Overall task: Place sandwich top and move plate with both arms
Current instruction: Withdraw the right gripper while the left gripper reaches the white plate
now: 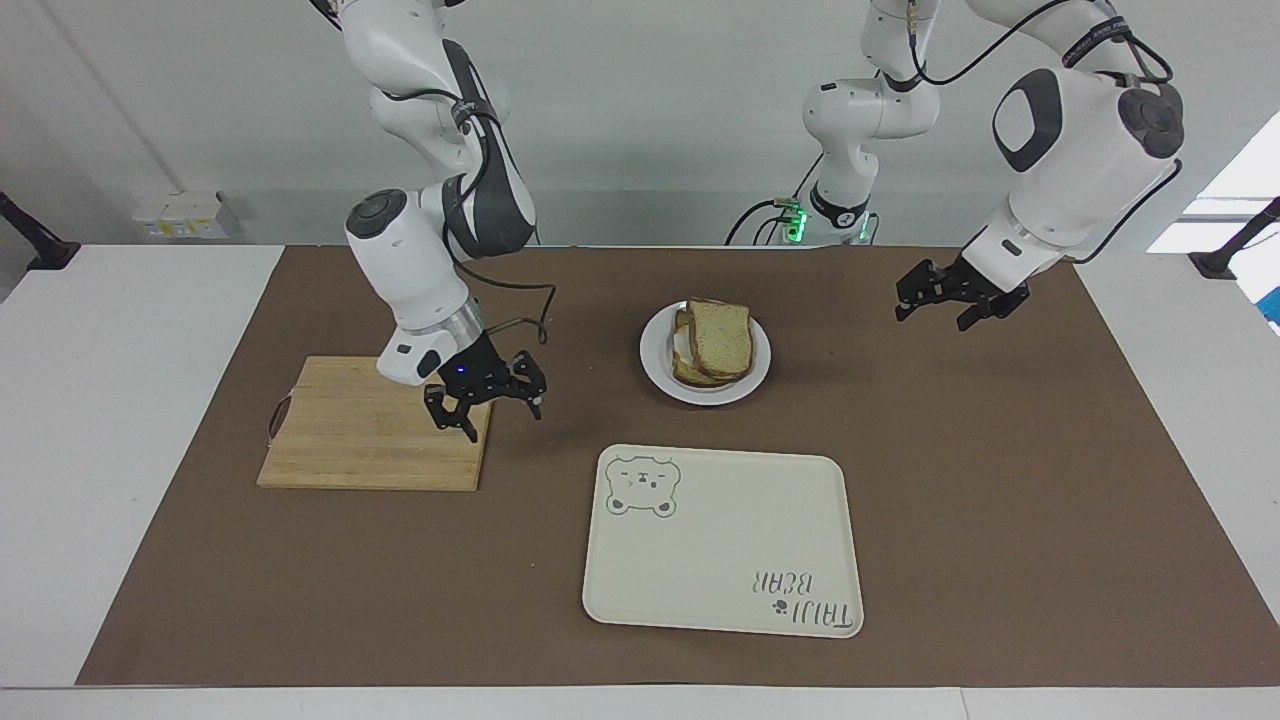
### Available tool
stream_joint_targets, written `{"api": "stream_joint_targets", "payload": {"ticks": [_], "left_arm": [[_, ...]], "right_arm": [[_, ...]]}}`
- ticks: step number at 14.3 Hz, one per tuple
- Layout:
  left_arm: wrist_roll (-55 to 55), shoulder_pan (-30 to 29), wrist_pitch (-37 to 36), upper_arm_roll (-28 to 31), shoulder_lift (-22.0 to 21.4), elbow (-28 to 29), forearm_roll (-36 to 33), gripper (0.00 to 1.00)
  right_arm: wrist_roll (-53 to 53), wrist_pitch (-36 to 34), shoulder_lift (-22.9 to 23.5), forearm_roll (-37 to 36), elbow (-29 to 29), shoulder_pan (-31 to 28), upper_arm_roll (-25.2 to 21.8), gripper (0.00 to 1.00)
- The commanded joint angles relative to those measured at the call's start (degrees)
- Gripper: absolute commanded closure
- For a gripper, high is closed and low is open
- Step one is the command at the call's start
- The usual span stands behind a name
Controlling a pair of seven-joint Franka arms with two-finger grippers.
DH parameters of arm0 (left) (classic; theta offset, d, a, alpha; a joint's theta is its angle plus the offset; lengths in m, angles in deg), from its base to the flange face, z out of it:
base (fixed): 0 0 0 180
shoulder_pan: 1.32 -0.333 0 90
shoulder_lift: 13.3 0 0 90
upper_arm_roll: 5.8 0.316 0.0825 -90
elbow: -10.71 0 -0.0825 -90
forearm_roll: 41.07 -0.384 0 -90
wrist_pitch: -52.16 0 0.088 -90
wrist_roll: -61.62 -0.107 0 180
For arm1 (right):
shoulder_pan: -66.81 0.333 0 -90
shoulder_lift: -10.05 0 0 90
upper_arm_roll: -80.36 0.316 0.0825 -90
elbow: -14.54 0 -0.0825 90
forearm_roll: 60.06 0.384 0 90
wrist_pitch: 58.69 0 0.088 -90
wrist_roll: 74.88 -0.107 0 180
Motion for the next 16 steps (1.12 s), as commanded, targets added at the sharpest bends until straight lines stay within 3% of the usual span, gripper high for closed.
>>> {"api": "stream_joint_targets", "payload": {"ticks": [1, 4, 6, 11, 14, 16], "left_arm": [[-1.1, 1.5, 9.1, 0.4, -3.0, 10.1, 5.7, 0.0], [-1.2, 5.7, 17.4, 0.4, -2.0, 16.1, 7.7, 0.0], [-1.1, 8.5, 22.5, 0.4, -1.3, 20.1, 8.1, 0.0], [-1.1, 14.2, 33.1, 0.4, -1.4, 28.7, 9.3, 0.0], [-1.2, 17.2, 33.8, 0.4, -2.1, 30.5, 10.5, 0.04], [-1.2, 18.9, 33.7, 0.4, -2.5, 30.8, 10.5, 0.06]], "right_arm": [[-8.7, -7.3, -0.5, -7.7, -3.8, -0.4, 0.6, 0.0], [-13.6, -14.8, -1.5, -10.5, -7.5, -0.5, 0.6, 0.0], [-17.6, -15.5, -3.9, -12.0, -7.6, -0.6, -0.8, 0.0], [-17.4, -25.6, -10.8, -11.9, -9.8, -2.4, -3.0, 0.0], [-17.0, -34.9, -11.6, -12.0, -15.9, -4.5, -3.0, 0.0], [-16.5, -37.0, -11.6, -11.7, -18.4, -6.0, -3.0, 0.0]]}}
